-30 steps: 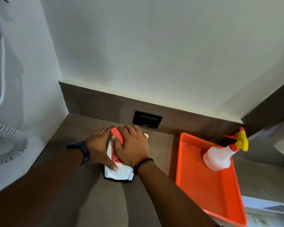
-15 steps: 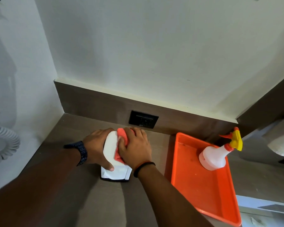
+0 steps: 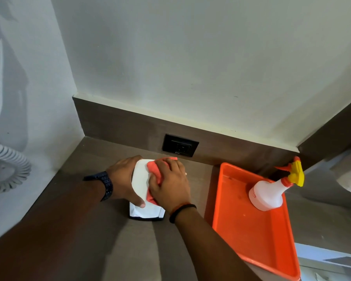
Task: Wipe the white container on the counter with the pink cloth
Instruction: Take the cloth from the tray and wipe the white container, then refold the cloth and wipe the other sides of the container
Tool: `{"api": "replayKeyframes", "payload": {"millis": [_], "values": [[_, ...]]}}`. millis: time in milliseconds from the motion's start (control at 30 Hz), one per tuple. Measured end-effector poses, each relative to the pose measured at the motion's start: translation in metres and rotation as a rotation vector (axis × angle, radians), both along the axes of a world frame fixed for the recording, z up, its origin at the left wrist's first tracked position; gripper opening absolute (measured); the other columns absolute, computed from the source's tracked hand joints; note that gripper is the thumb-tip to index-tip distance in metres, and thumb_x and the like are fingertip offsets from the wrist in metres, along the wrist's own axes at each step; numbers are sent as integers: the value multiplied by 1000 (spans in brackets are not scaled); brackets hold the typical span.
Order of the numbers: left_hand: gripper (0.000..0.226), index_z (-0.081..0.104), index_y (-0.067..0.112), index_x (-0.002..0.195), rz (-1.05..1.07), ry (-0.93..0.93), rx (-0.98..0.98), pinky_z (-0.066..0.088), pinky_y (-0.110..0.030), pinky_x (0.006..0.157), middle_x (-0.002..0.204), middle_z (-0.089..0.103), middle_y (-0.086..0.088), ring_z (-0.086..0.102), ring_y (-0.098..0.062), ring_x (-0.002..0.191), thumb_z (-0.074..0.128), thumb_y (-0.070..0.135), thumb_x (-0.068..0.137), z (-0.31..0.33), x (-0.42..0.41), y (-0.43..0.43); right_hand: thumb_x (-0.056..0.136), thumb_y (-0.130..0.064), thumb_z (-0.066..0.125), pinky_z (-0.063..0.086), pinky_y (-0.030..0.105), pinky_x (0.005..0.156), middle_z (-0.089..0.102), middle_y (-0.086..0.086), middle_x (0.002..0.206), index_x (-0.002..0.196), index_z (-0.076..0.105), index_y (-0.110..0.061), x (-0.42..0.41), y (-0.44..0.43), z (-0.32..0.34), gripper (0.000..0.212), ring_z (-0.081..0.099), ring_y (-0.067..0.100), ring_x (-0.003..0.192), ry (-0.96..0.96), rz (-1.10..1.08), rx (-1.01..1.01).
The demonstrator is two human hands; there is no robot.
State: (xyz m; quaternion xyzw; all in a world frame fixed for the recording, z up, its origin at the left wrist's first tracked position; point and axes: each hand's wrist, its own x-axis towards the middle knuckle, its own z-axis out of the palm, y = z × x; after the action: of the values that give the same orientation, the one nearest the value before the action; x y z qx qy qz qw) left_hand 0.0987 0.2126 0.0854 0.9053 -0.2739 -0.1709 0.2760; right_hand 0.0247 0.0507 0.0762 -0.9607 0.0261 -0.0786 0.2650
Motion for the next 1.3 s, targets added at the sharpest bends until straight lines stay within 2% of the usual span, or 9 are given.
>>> {"api": "replayKeyframes", "payload": {"millis": [267,400,533,667,733,800,967,1067,1300], "values": [[105,40,33,124,26,-16,26,44,-36,93,116,49,10,50,-17,105,94,50,35,-1,-3,0,96,-38,50,40,53,111,61,5,135,127,64,-21,19,18,8,38,43,30,138,65,44,-54],[94,31,65,105,37,5,-43,45,-31,83,103,48,17,53,-13,97,82,61,26,0,-8,-4,91,-37,55,38,60,109,62,3,134,126,65,-23,2,9,4,39,45,29,136,22,113,-50],[105,40,46,112,194,61,12,47,-35,85,115,54,12,54,-17,103,82,63,18,-1,-15,-5,88,-29,58,44,48,106,64,8,134,126,68,-20,-5,-7,-1,41,49,31,132,7,82,60],[125,42,25,130,481,68,-19,45,-43,97,133,54,1,52,-24,117,86,66,21,-4,-40,-29,88,-19,62,61,30,74,78,6,86,101,75,-15,-4,-26,2,19,75,19,81,-40,-445,772],[131,44,22,130,698,56,-46,42,-49,101,133,54,-4,51,-28,120,80,77,15,-6,-60,-54,93,-22,67,50,13,45,68,0,61,91,72,-11,-4,-45,-1,12,62,3,45,-83,-768,1220],[139,36,18,135,808,63,-37,28,-54,110,140,43,-12,36,-33,131,80,81,18,0,-71,-72,95,-19,66,47,16,48,60,0,62,80,69,-12,-9,-63,-7,16,55,5,47,-150,-873,1355],[150,4,23,150,151,-104,195,7,-47,118,160,11,-5,6,-25,145,85,73,34,23,-5,-65,95,-20,64,56,57,93,68,23,98,109,71,2,-19,-83,-15,27,61,33,90,-204,-894,1540],[134,14,23,148,-273,-83,506,22,-44,115,155,25,-2,21,-25,139,90,58,43,37,21,-64,96,-16,60,53,62,97,65,23,98,105,71,0,-21,-85,-17,21,60,34,91,-218,-889,1571],[125,43,27,128,-79,-147,538,47,-42,89,122,48,2,46,-21,108,71,82,19,26,13,-60,96,-11,59,53,50,91,65,14,90,95,72,-12,-27,-85,-17,12,59,30,90,-199,-858,1566]]}}
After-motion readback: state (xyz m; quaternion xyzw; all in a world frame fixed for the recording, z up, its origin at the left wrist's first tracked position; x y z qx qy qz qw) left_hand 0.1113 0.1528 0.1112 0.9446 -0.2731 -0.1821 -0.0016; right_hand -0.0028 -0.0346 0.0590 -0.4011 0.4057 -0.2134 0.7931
